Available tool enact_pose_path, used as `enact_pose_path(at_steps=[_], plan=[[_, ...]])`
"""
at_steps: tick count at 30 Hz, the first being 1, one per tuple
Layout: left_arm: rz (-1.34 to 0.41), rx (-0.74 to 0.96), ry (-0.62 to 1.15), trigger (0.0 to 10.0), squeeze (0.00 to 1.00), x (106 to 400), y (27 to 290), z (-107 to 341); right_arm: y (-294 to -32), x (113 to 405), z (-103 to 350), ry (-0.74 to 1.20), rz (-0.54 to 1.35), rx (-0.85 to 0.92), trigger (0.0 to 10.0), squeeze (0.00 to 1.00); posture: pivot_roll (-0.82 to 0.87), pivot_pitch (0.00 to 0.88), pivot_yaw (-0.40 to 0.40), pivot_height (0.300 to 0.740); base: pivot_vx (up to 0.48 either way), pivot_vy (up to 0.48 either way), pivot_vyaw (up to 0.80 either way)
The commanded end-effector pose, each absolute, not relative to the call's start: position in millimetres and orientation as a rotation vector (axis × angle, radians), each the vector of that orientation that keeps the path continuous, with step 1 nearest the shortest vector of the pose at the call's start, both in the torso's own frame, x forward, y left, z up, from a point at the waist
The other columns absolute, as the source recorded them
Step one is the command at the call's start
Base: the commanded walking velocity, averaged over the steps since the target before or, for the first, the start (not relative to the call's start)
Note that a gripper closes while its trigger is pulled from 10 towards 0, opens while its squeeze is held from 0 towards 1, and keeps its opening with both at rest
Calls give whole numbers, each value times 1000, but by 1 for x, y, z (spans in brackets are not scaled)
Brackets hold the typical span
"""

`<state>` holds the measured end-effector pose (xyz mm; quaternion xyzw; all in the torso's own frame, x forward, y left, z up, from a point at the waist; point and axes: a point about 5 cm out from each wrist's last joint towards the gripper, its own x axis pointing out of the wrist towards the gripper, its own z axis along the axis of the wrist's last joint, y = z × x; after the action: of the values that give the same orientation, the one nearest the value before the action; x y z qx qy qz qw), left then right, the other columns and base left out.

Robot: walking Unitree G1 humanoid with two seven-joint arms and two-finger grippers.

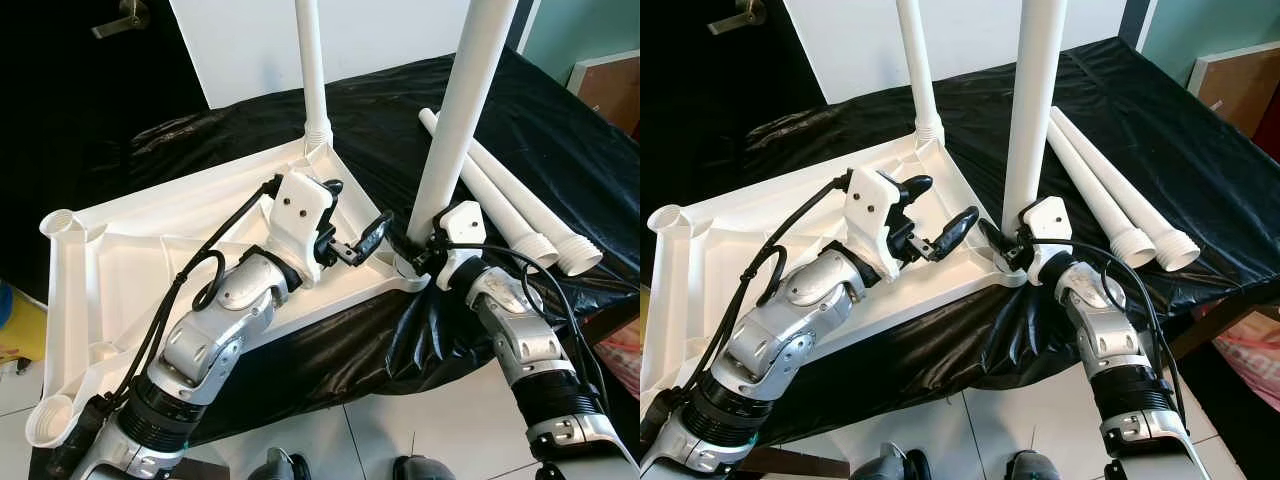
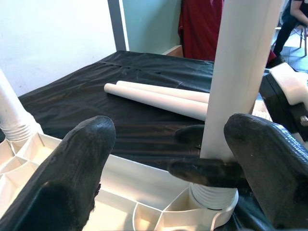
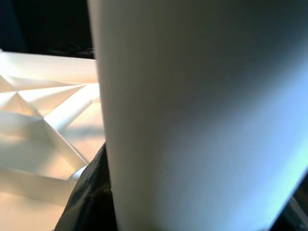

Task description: Building children table

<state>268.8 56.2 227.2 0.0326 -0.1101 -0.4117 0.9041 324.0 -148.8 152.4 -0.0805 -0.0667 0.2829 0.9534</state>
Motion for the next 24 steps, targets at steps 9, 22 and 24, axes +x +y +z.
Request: enact_pose_path(at_steps=[9, 22, 24], plan=[[-995, 81, -216, 10000, 0, 259, 50, 224, -160, 311, 122, -28, 421, -51, 10000, 0, -65, 130, 78, 740, 0, 0, 0], [-995, 80, -217, 10000, 0, 261, 51, 225, -149, 295, 126, -159, 481, -200, 10000, 0, -65, 135, 83, 740, 0, 0, 0], [-987, 81, -221, 10000, 0, 262, 52, 226, -146, 292, 127, -194, 480, -184, 10000, 0, -62, 131, 83, 740, 0, 0, 0]])
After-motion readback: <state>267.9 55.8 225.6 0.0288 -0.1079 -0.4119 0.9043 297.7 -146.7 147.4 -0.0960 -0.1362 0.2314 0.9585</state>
